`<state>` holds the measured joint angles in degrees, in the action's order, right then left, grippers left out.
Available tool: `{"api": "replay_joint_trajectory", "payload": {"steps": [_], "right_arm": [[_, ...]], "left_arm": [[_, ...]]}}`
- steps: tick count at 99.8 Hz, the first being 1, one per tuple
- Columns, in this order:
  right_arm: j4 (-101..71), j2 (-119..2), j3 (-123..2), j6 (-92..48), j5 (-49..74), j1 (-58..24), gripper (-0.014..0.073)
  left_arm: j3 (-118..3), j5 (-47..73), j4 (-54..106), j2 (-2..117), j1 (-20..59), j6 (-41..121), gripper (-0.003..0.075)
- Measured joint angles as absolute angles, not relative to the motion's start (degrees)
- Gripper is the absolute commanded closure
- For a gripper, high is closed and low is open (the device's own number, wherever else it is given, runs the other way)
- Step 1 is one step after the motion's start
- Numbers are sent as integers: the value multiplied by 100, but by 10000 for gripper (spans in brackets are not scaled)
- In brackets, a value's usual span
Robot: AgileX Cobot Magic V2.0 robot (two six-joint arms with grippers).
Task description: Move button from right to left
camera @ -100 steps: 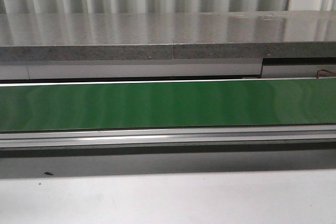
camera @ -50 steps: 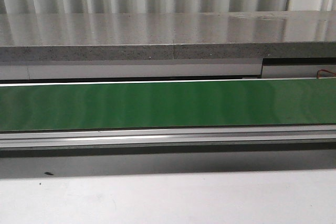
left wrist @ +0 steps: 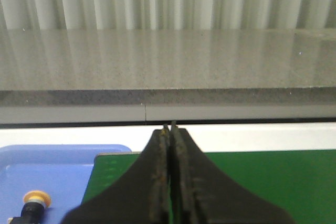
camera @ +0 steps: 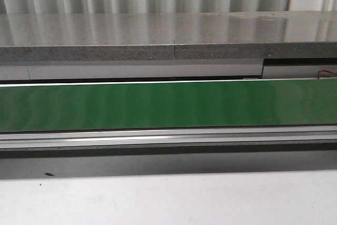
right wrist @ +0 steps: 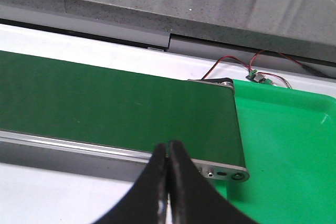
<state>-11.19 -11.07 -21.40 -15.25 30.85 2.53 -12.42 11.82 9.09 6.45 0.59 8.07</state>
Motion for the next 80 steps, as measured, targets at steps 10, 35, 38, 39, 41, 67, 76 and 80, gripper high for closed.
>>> {"api": "replay_joint_trajectory", "payload": {"steps": [10,35,38,39,41,67,76,80], "right_arm": [[-1119,-1107,-2140,-1525,3085,253,661],[-1119,-1107,-2140,-1525,3085,253,661],[-1119,-1107,-2140,-1525,3085,253,661],[-1119,-1107,-2140,-1525,3085,253,661],[-1119,-1107,-2140,-1525,3085,253,661],[-1119,-1105,-2140,-1525,3085,253,661],[-1119,-1105,-2140,-1525,3085,253,661],[-1119,-1105,-2140,-1525,3085,253,661]], "left_arm": [[-891,838,909,206,59,807,741],[-10,-103,909,-16,59,807,741],[16,-87,909,-16,59,807,741],[16,-74,909,-16,59,807,741],[16,-87,909,-16,59,807,741],[16,554,369,-16,59,590,741],[16,797,192,-16,59,451,741],[16,890,165,-16,59,428,741]]}}
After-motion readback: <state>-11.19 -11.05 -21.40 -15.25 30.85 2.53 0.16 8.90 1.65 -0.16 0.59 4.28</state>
